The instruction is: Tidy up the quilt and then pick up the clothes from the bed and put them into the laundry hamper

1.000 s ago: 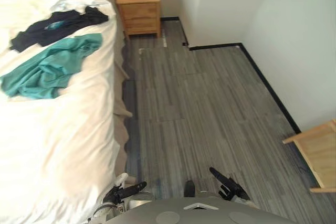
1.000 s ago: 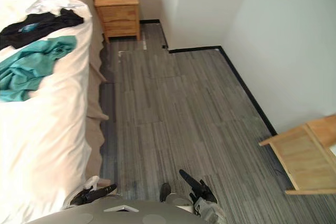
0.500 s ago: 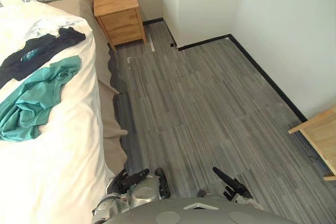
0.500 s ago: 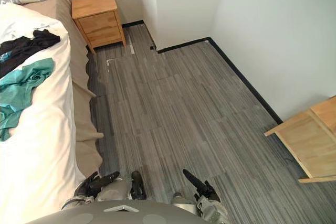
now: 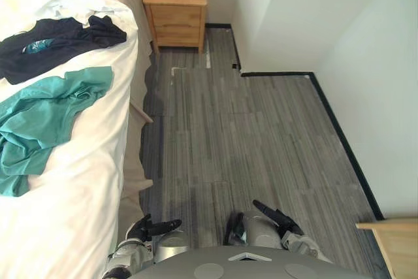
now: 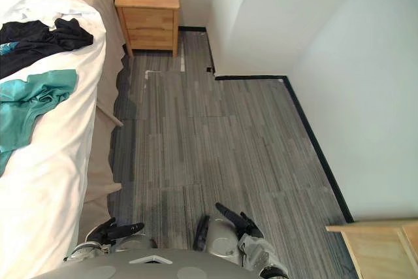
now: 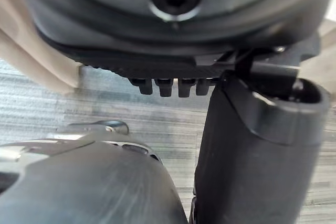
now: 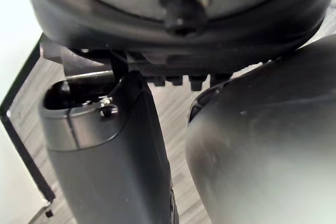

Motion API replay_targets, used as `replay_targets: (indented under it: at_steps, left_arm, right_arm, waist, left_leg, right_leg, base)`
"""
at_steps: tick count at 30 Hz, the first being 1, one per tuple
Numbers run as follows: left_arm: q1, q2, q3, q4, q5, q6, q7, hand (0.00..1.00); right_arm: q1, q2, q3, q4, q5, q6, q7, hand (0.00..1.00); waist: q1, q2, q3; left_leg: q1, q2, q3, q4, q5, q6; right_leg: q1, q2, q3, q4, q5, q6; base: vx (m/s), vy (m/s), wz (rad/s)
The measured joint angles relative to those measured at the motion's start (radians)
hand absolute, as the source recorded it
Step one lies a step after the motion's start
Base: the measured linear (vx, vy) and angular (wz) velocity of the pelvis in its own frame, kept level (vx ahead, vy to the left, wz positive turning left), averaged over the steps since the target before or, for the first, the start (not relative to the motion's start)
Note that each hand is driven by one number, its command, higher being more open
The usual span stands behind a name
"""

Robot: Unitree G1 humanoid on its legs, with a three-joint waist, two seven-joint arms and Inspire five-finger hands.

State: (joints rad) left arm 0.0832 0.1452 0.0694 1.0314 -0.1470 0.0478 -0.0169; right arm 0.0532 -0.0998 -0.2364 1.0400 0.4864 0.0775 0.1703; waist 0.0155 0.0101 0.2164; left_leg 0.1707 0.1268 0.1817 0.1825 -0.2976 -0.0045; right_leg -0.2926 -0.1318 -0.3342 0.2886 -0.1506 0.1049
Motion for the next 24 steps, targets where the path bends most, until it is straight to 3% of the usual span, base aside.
replay_targets:
  at_steps: [1,3,4,5,6,7,8,9,10,12,13,15,16,18,19,20,21,22,23,24]
  left_arm:
    - [-0.003,0.007,0.005,0.0,0.002,-0.002,-0.002,1.0]
    - [0.017,0.01,0.036,0.004,0.003,-0.003,0.009,1.0]
    - [0.021,0.001,0.052,0.01,0.007,-0.004,0.018,1.0]
    - [0.018,-0.005,0.058,0.012,0.013,-0.005,0.021,1.0]
    - [0.011,-0.029,0.067,0.014,0.04,-0.016,0.016,1.0]
    - [0.016,-0.043,0.072,0.017,0.04,-0.023,0.024,1.0]
    - [0.02,-0.049,0.091,0.018,0.04,-0.025,0.027,1.0]
    - [0.031,-0.066,0.125,0.018,0.036,-0.038,0.019,1.0]
    - [0.036,-0.071,0.134,0.018,0.036,-0.05,0.013,1.0]
    - [0.042,-0.076,0.145,0.009,0.031,-0.089,-0.015,1.0]
    - [0.044,-0.08,0.141,-0.014,0.039,-0.111,-0.029,1.0]
    - [0.044,-0.083,0.142,-0.033,0.038,-0.122,-0.038,1.0]
    - [0.044,-0.089,0.143,-0.046,0.036,-0.13,-0.042,1.0]
    - [0.043,-0.086,0.143,-0.06,0.038,-0.129,-0.053,1.0]
    - [0.043,-0.088,0.143,-0.06,0.038,-0.127,-0.057,1.0]
    - [0.045,-0.089,0.146,-0.06,0.032,-0.122,-0.058,1.0]
    - [0.039,-0.078,0.146,-0.06,0.033,-0.11,-0.058,1.0]
    - [0.036,-0.074,0.146,-0.06,0.032,-0.105,-0.058,1.0]
    - [0.028,-0.074,0.155,-0.063,0.022,-0.106,-0.06,1.0]
    - [0.025,-0.075,0.167,-0.063,0.013,-0.105,-0.059,1.0]
  right_arm:
    - [-0.002,0.006,-0.001,-0.009,0.012,0.002,0.001,1.0]
    - [0.015,0.024,-0.014,-0.021,0.013,0.004,-0.002,1.0]
    - [0.01,0.023,-0.027,-0.025,0.02,0.007,-0.003,1.0]
    - [0.009,0.02,-0.028,-0.025,0.023,0.005,-0.007,1.0]
    - [0.01,0.021,-0.032,-0.035,0.032,-0.006,-0.014,1.0]
    - [0.01,0.014,-0.039,-0.035,0.031,-0.004,-0.013,1.0]
    - [0.008,0.009,-0.046,-0.034,0.03,-0.001,-0.012,1.0]
    - [-0.003,0.006,-0.047,-0.024,0.028,-0.002,-0.01,1.0]
    - [-0.008,0.004,-0.046,-0.019,0.026,-0.002,-0.008,1.0]
    - [-0.028,-0.004,-0.045,0.006,-0.014,-0.002,-0.002,1.0]
    - [-0.031,-0.01,-0.045,0.034,-0.036,0.002,0.005,1.0]
    - [-0.034,-0.014,-0.044,0.044,-0.051,0.006,0.021,1.0]
    - [-0.032,-0.011,-0.044,0.042,-0.054,0.003,0.028,1.0]
    - [-0.029,-0.008,-0.048,0.044,-0.058,-0.002,0.028,1.0]
    - [-0.023,-0.005,-0.049,0.044,-0.058,-0.008,0.025,1.0]
    - [-0.015,-0.004,-0.046,0.045,-0.074,-0.019,0.017,1.0]
    - [-0.02,0.002,-0.032,0.043,-0.08,-0.03,0.015,1.0]
    - [-0.032,0.003,-0.026,0.043,-0.081,-0.036,0.015,1.0]
    - [-0.052,0.003,-0.016,0.042,-0.082,-0.045,0.014,1.0]
    - [-0.063,0.005,-0.005,0.042,-0.085,-0.048,0.012,1.0]
  waist:
    - [-0.001,-0.014,0.008]
    - [-0.01,-0.043,0.017]
    - [-0.016,-0.033,0.018]
    - [-0.019,-0.021,0.018]
    - [-0.021,-0.003,0.017]
    - [-0.02,0.02,0.008]
    - [-0.019,0.036,0.0]
    - [-0.02,0.057,-0.001]
    - [-0.019,0.055,0.01]
    - [-0.017,0.066,0.033]
    - [-0.01,0.058,0.039]
    - [0.01,0.059,0.04]
    - [0.018,0.057,0.041]
    - [0.028,0.049,0.047]
    - [0.03,0.049,0.05]
    - [0.044,0.042,0.051]
    - [0.045,0.026,0.045]
    - [0.044,0.028,0.04]
    - [0.036,0.026,0.045]
    - [0.038,0.027,0.048]
  left_leg:
    - [0.032,0.001,0.0,-0.016,-0.006,-0.029]
    - [0.142,0.014,-0.003,-0.009,-0.062,-0.102]
    - [0.171,0.035,-0.009,0.002,-0.079,-0.11]
    - [0.174,0.051,-0.011,0.018,-0.081,-0.114]
    - [0.151,0.095,-0.029,0.139,-0.065,-0.091]
    - [0.123,0.128,-0.048,0.225,-0.047,-0.082]
    - [0.093,0.151,-0.065,0.297,-0.02,-0.081]
    - [-0.009,0.199,-0.105,0.513,0.124,-0.068]
    - [-0.05,0.215,-0.121,0.6,0.167,-0.074]
    - [-0.167,0.2,-0.14,0.813,0.1,-0.102]
    - [-0.225,0.159,-0.129,0.844,0.053,-0.099]
    - [-0.305,0.097,-0.067,0.781,0.004,-0.078]
    - [-0.348,0.06,-0.008,0.657,-0.007,-0.066]
    - [-0.367,-0.003,0.119,0.351,0.037,-0.056]
    - [-0.363,-0.034,0.192,0.149,0.132,-0.046]
    - [-0.348,-0.044,0.234,0.084,0.244,-0.019]
    - [-0.346,-0.062,0.259,0.098,0.258,0.052]
    - [-0.362,-0.065,0.257,0.129,0.239,0.076]
    - [-0.402,-0.044,0.273,0.232,0.181,0.098]
    - [-0.415,-0.028,0.283,0.287,0.153,0.101]
  right_leg:
    - [-0.039,-0.006,0.029,-0.118,0.065,0.019]
    - [-0.032,-0.005,0.156,-0.146,0.103,0.001]
    - [-0.03,0.011,0.176,-0.089,0.171,0.006]
    - [-0.04,0.019,0.178,-0.041,0.173,0.004]
    - [-0.066,0.037,0.177,0.113,0.158,-0.027]
    - [-0.061,0.05,0.162,0.152,0.124,-0.08]
    - [-0.051,0.066,0.147,0.163,0.103,-0.104]
    - [0.002,0.103,0.131,0.143,0.06,-0.121]
    - [0.037,0.118,0.126,0.116,0.054,-0.128]
    - [0.158,0.143,0.122,0.025,0.046,-0.142]
    - [0.234,0.144,0.121,-0.032,0.043,-0.146]
    - [0.333,0.149,0.121,-0.105,0.033,-0.148]
    - [0.38,0.149,0.119,-0.141,0.024,-0.147]
    - [0.44,0.131,0.111,-0.165,-0.001,-0.146]
    - [0.483,0.127,0.103,-0.19,-0.021,-0.135]
    - [0.54,0.122,0.113,-0.229,-0.037,-0.116]
    - [0.573,0.102,0.117,-0.256,-0.057,-0.093]
    - [0.573,0.092,0.119,-0.256,-0.058,-0.084]
    - [0.572,0.083,0.118,-0.257,-0.057,-0.072]
    - [0.573,0.08,0.121,-0.246,-0.052,-0.065]
  base:
    - [0.43,-0.45,0.51]
    - [0.56,-0.666,0.71]
    - [0.41,-0.48,0.64]
    - [0.34,-0.473,0.58]
    - [0.41,-0.603,0.49]
    - [0.46,-0.706,0.4]
    - [0.35,-0.534,0.12]
    - [0.43,-0.571,0.07]
    - [0.36,-0.437,0.06]
    - [0.37,-0.369,0.11]
    - [0.45,-0.375,0.11]
    - [0.37,-0.243,0.04]
    - [0.38,-0.161,0.02]
    - [0.4,-0.127,0.06]
    - [0.43,-0.084,0.01]
    - [0.58,-0.078,0.01]
    - [0.56,-0.051,-0.08]
    - [0.73,-0.077,-0.05]
    - [0.61,-0.067,-0.12]
    - [0.69,-0.06,-0.14]
